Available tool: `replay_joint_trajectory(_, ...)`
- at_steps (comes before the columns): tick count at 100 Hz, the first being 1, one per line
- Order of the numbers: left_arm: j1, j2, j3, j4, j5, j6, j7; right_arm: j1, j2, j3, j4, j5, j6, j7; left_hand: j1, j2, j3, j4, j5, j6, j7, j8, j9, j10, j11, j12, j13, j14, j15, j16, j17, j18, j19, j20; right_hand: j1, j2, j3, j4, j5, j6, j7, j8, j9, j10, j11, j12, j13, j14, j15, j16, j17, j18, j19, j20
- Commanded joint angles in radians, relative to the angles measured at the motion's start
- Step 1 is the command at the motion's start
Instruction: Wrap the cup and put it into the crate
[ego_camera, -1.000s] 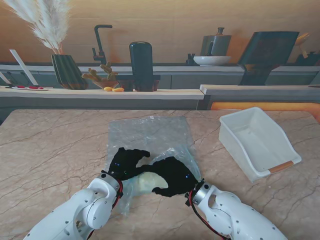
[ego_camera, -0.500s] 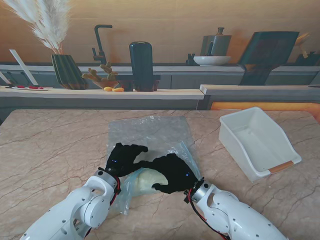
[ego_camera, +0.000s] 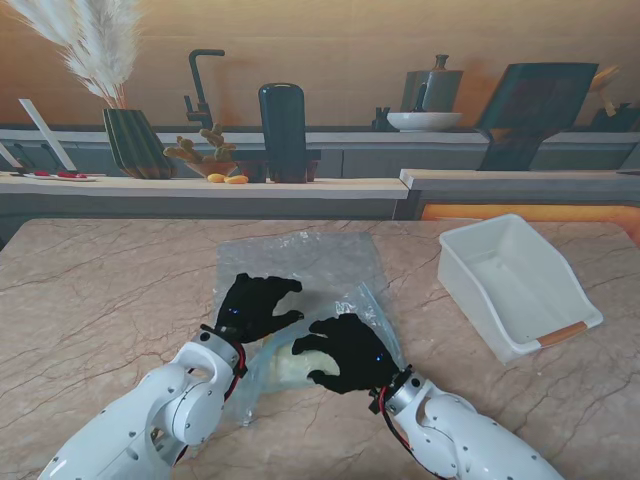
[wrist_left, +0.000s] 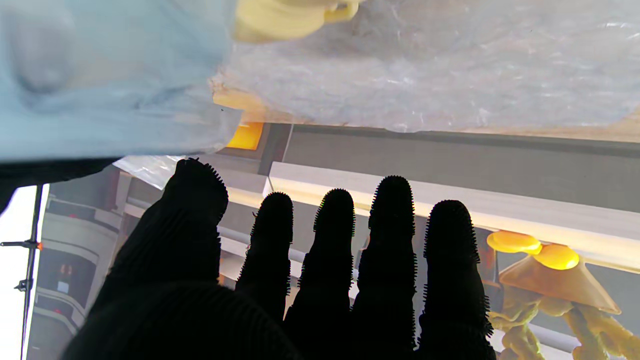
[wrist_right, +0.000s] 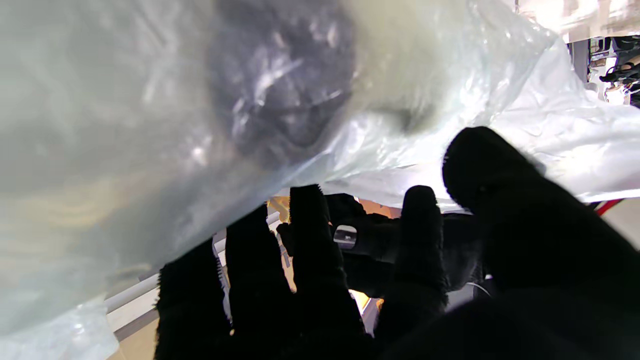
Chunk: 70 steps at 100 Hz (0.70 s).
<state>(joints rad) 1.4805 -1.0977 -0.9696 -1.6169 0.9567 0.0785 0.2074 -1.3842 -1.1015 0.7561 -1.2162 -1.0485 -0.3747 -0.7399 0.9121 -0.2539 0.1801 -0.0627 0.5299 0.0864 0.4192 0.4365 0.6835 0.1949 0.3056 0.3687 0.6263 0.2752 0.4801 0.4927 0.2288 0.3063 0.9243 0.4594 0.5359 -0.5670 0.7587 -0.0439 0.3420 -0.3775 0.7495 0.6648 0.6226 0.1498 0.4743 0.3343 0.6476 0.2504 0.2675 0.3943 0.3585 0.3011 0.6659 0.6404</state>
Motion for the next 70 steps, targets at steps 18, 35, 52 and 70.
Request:
replay_joint_trajectory(18,0.020,-0.006,-0.026,-0.018,0.009,-0.016,0.021,0.009,-0.006,-0.009,0.000,0.007,0.000,0.037,-0.019,0.036,0.025,0.020,-0.007,0.006,0.007,-0.001,-0.020,0.005,-0.003,-0.001,-0.001,0.008,0.001,0.017,-0.001,0.016,-0.003,0.006,-0.050,-0.057,0.031,0.013,-0.027,0.152,-0.047,-0.053,-0.038,-0.005,0.015,-0.008,0.020,-0.011,0.011,0.012,-0.009,0.018,0.016,0.003)
replay_joint_trajectory(35,0.096,0.001,-0.091,-0.096,0.047,-0.096,0.045,0.035,-0.007,-0.031,0.011,0.014,-0.001,0.062,-0.015,0.033,0.031,0.021,0.002,0.002,0.006,-0.003,-0.017,0.003,-0.007,-0.004,-0.014,0.003,-0.015,0.009,-0.005,0.013,-0.012,0.002,-0.092,-0.068,0.003,0.013,-0.005,0.321,-0.146,-0.113,-0.050,0.018,0.032,-0.005,0.038,-0.064,0.039,0.039,-0.020,-0.003,0.016,0.008)
replay_joint_trajectory(52,0.201,0.007,-0.169,-0.184,0.087,-0.246,0.109,0.047,-0.004,-0.034,0.003,0.029,0.006,0.135,-0.001,0.021,0.054,0.023,0.031,-0.001,0.015,-0.001,0.009,0.001,-0.004,-0.003,-0.015,-0.008,-0.039,-0.005,-0.001,0.013,-0.023,-0.004,-0.098,-0.068,-0.009,0.018,0.001,0.373,-0.203,-0.126,-0.063,0.029,0.054,0.003,0.061,-0.103,0.088,0.082,-0.018,-0.025,0.025,0.020)
replay_joint_trajectory(70,0.304,0.020,-0.241,-0.266,0.131,-0.404,0.109,0.075,-0.010,-0.053,0.024,0.060,0.015,0.180,-0.009,-0.033,0.161,0.004,0.058,-0.015,0.058,0.035,0.046,-0.010,0.013,0.013,0.018,-0.021,-0.036,-0.006,0.030,0.001,-0.033,-0.013,-0.088,-0.068,-0.006,0.021,-0.024,0.345,-0.223,-0.113,-0.058,0.025,0.082,0.021,0.088,-0.114,0.158,0.132,0.001,-0.050,0.060,0.043)
